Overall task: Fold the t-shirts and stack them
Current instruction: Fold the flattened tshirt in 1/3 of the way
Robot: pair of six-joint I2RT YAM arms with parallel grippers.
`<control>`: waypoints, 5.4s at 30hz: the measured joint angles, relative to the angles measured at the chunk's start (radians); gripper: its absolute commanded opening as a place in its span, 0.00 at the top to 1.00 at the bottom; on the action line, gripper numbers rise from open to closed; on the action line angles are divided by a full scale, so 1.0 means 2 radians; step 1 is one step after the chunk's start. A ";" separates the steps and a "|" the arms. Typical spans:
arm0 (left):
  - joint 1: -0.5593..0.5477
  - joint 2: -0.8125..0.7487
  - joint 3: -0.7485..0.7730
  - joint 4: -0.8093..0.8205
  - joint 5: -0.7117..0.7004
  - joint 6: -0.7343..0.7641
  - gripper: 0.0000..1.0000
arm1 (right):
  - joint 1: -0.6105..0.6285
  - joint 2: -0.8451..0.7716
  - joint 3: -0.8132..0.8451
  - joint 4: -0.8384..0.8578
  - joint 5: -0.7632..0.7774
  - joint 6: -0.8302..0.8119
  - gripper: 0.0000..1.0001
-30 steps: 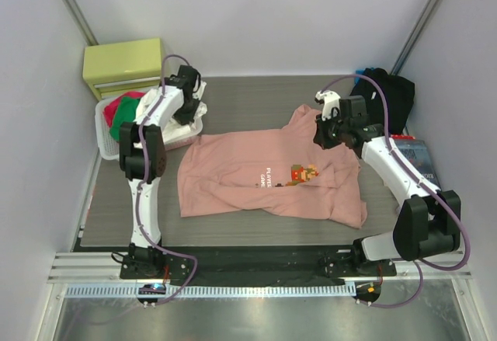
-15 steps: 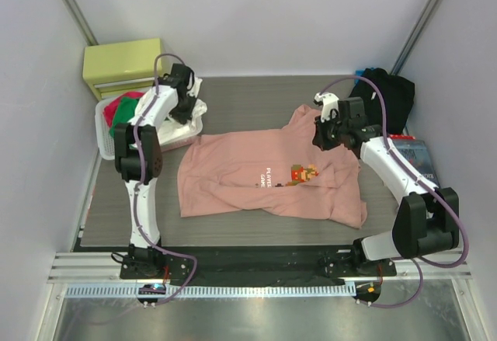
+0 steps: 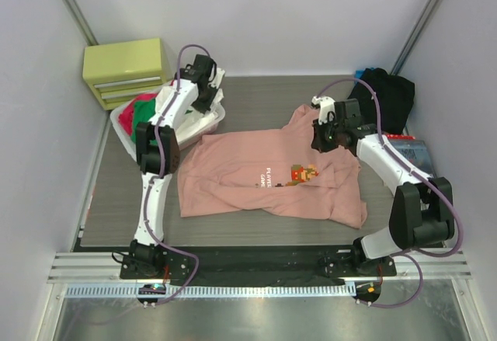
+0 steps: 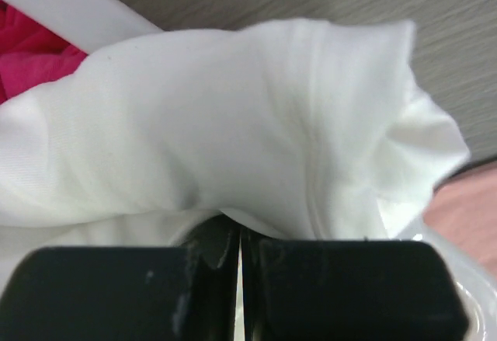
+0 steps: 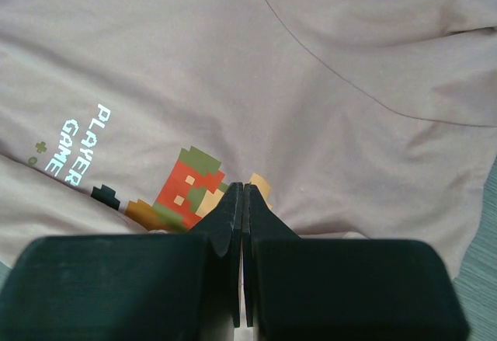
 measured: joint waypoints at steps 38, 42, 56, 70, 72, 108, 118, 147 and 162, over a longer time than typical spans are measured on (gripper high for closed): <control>0.080 -0.298 -0.355 0.051 -0.020 -0.023 1.00 | 0.000 -0.032 -0.021 -0.002 -0.029 -0.002 0.99; 0.086 -0.197 -0.267 0.018 -0.004 -0.028 1.00 | 0.000 -0.043 -0.032 -0.002 -0.030 -0.002 0.99; 0.075 -0.041 -0.081 -0.115 -0.026 -0.031 1.00 | 0.000 -0.047 -0.037 -0.003 -0.032 -0.007 0.99; -0.041 0.095 0.154 -0.139 -0.099 0.013 1.00 | 0.000 -0.012 -0.037 0.002 -0.032 -0.011 0.99; -0.055 0.099 0.156 -0.112 -0.099 0.019 1.00 | 0.000 -0.012 -0.038 0.003 -0.032 -0.012 0.99; 0.112 -0.299 -0.362 0.051 0.021 -0.092 1.00 | 0.000 -0.005 -0.062 0.009 -0.047 -0.015 0.99; 0.130 -0.082 -0.056 -0.004 -0.001 -0.114 1.00 | 0.000 0.001 -0.063 0.009 -0.056 -0.018 0.99; 0.019 0.038 0.029 0.008 0.027 -0.087 1.00 | 0.000 0.043 -0.067 -0.001 -0.051 -0.039 0.99; 0.105 -0.128 -0.202 0.099 0.013 -0.054 1.00 | 0.000 0.041 -0.070 -0.002 -0.052 -0.039 0.99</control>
